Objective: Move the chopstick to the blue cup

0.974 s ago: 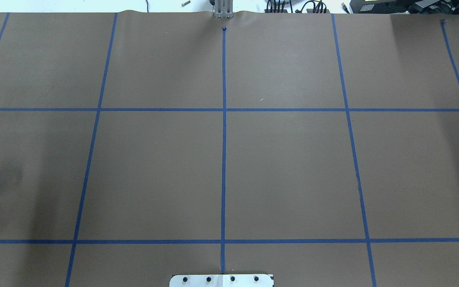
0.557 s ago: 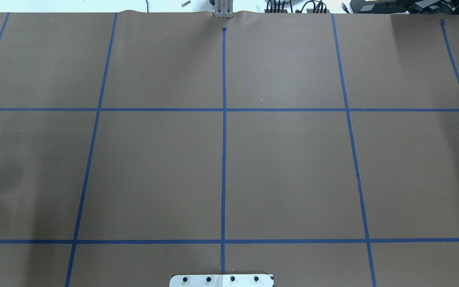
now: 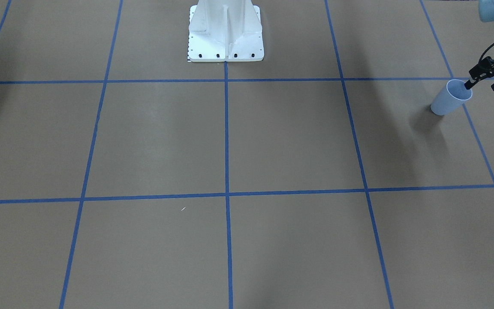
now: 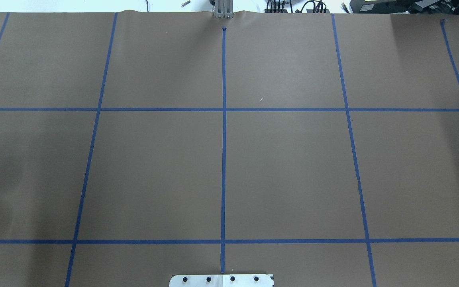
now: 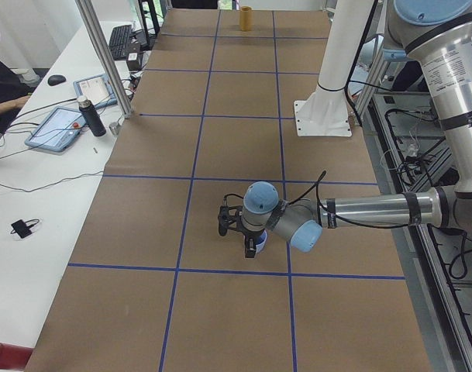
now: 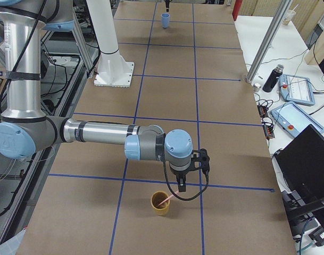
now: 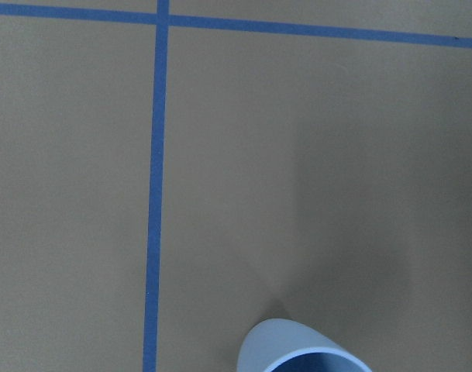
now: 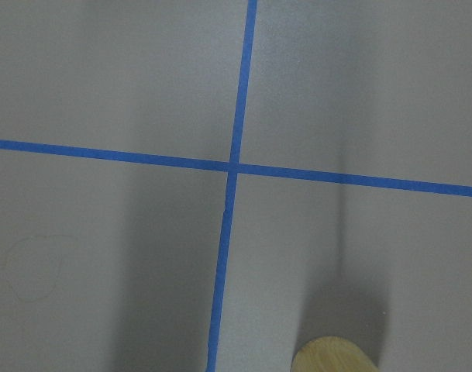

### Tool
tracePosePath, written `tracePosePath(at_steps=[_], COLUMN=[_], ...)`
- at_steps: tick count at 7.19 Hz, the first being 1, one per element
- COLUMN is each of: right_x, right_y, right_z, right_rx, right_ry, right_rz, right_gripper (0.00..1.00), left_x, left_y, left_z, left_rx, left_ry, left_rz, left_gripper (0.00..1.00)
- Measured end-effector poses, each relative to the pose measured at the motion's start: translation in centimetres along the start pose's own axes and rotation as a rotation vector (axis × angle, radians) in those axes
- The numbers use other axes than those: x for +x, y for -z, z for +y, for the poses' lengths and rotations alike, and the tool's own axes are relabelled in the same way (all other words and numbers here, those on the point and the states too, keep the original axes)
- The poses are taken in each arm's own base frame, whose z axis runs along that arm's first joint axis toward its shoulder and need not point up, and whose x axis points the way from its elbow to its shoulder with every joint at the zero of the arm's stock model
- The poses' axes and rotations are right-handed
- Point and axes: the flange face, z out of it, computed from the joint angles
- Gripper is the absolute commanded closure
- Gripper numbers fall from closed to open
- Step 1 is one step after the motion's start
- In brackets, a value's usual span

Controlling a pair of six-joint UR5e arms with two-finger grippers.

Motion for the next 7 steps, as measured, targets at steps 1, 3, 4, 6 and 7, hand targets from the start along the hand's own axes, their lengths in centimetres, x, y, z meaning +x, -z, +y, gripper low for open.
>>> tracePosePath(at_steps=[1,3,4,6,7], right_x=[0.0,-0.2,-0.3,-0.3,-0.3], right_y=[0.0,0.2,0.2,0.2,0.2], right_z=[0.0,-0.3,-0.3,-0.3,-0.3], right_rx=[0.0,0.006,0.009,0.011,0.012], right_ry=[-0.003,-0.056,-0.073,-0.081,-0.081], right_rz=[0.0,-0.005,-0.008,-0.01,-0.01], right_gripper=[0.0,0.0,0.0,0.0,0.0], left_x=[0.0,-0.7,-1.0,-1.2,-1.1], left_y=[-0.6,-1.8,-2.4,-3.8,-4.4], left_z=[0.2,0.5,0.6,0.4,0.3], left_rx=[-0.017,-0.045,-0.057,-0.083,-0.094], left_ry=[-0.002,0.002,0.005,-0.003,-0.013], left_rz=[-0.002,-0.01,-0.015,-0.02,-0.02], left_gripper=[0.02,0.02,0.03,0.28,0.63])
